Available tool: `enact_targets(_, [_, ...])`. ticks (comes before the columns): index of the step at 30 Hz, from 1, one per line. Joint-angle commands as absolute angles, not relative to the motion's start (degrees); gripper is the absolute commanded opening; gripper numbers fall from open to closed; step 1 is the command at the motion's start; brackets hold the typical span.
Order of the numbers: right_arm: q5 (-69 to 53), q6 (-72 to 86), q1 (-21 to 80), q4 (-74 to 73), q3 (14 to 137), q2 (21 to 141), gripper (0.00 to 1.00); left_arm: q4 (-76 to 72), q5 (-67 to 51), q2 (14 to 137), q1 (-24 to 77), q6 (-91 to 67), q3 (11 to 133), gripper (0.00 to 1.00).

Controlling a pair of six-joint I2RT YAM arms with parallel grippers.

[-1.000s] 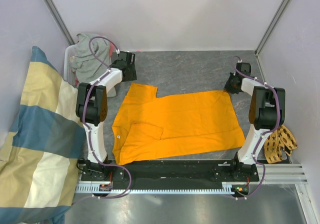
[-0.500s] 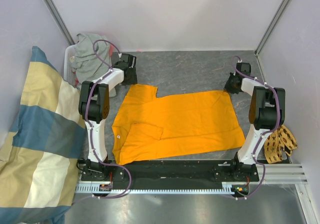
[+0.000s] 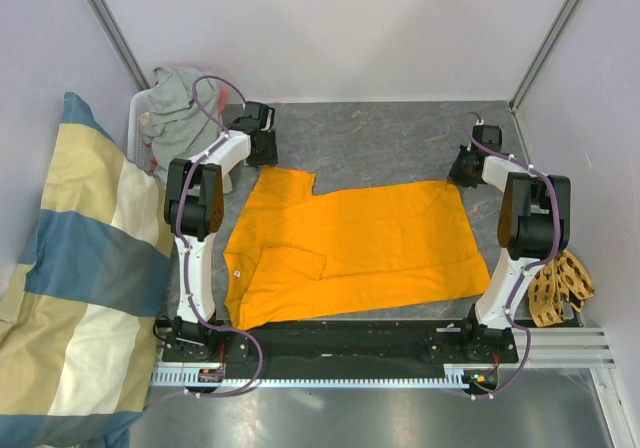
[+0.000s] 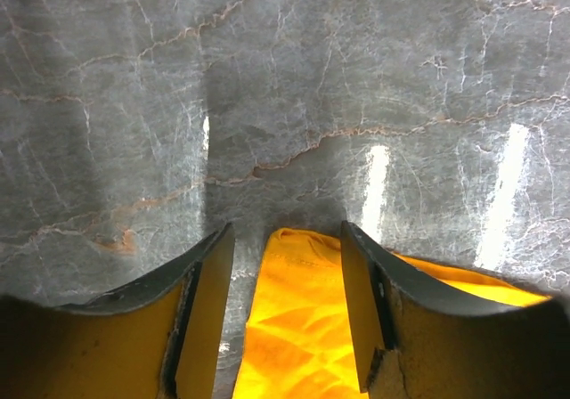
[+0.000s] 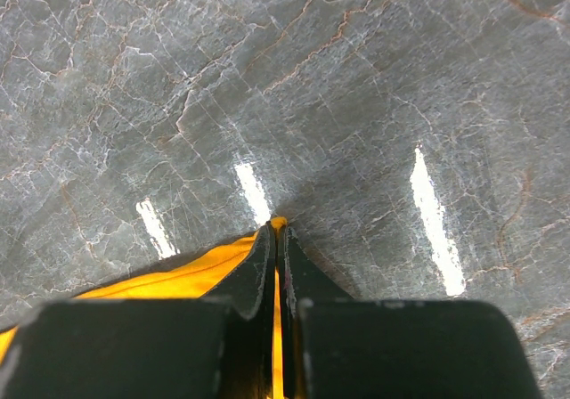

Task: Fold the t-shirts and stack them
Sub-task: Fold the tshirt

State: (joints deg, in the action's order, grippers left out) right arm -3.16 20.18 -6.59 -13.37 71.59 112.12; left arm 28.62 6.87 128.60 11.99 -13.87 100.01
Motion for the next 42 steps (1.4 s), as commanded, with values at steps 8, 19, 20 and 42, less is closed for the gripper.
enact_targets(8, [-3.43,20.3,-6.33,-16.52,70.49,113.03,0.0,32.7,7.21,129.99,11.86,-10.11,102.13,0.23])
enact_targets(19, [-3.34,20.74,-6.24,-16.44,70.66,112.77,0.0,32.61,5.37,128.5,11.86,-11.07,101.86,0.02])
enact_targets(20, [-3.25,20.74,-6.33,-16.44,70.84,112.59,0.0,32.61,5.1,128.24,11.87,-11.25,102.13,0.02])
enact_targets(42, [-2.38,25.4,-6.24,-19.33,68.73,96.07,0.0,30.85,-4.21,113.29,12.13,-15.73,102.46,0.02])
